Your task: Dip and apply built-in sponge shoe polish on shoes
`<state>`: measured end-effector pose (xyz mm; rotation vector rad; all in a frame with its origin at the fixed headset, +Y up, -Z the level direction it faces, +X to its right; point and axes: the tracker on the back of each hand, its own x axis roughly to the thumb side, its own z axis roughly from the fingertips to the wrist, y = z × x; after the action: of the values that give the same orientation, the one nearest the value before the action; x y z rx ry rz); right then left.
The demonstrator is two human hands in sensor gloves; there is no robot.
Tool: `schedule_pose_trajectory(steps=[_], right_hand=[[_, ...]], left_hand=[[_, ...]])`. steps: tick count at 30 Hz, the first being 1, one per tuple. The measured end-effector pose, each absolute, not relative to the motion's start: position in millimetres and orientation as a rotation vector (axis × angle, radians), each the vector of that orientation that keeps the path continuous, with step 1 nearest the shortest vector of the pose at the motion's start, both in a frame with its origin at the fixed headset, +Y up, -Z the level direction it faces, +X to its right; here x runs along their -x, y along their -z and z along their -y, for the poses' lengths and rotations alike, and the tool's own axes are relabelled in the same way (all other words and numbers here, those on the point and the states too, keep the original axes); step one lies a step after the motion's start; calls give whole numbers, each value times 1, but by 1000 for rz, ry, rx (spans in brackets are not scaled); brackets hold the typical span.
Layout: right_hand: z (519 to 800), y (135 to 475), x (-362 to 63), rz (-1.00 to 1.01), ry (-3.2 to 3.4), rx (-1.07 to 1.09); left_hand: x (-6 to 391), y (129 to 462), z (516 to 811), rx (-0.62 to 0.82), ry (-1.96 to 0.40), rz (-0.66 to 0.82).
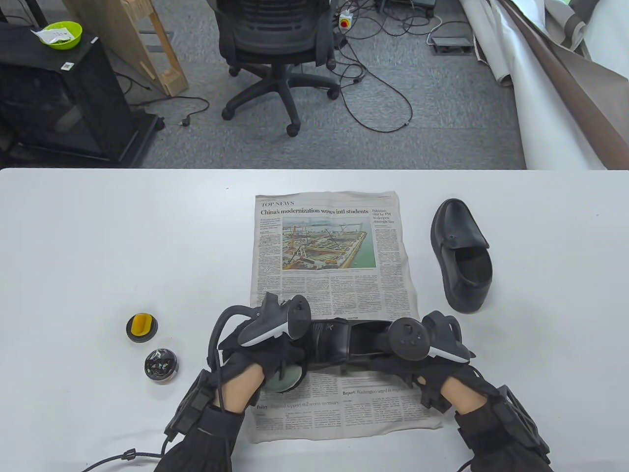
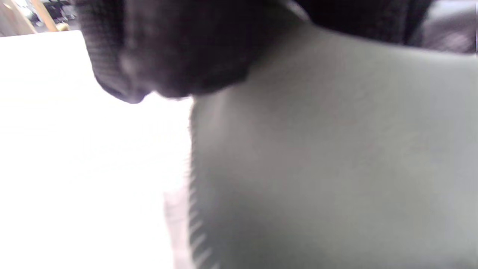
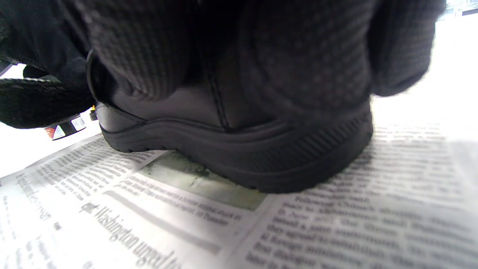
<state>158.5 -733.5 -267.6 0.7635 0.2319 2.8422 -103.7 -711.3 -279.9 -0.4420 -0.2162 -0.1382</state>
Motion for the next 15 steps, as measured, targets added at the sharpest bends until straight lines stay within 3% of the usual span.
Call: schedule_pose_trajectory(steps=[3, 9, 15], right_hand=[[733, 268, -159, -231, -2843, -763], [734, 268, -159, -233, -2838, -767], [734, 268, -159, -234, -2833, -772]], left_hand=[[117, 282, 705, 420, 204, 176], [159, 290, 683, 166, 212, 33], [210, 304, 691, 60, 140, -171]])
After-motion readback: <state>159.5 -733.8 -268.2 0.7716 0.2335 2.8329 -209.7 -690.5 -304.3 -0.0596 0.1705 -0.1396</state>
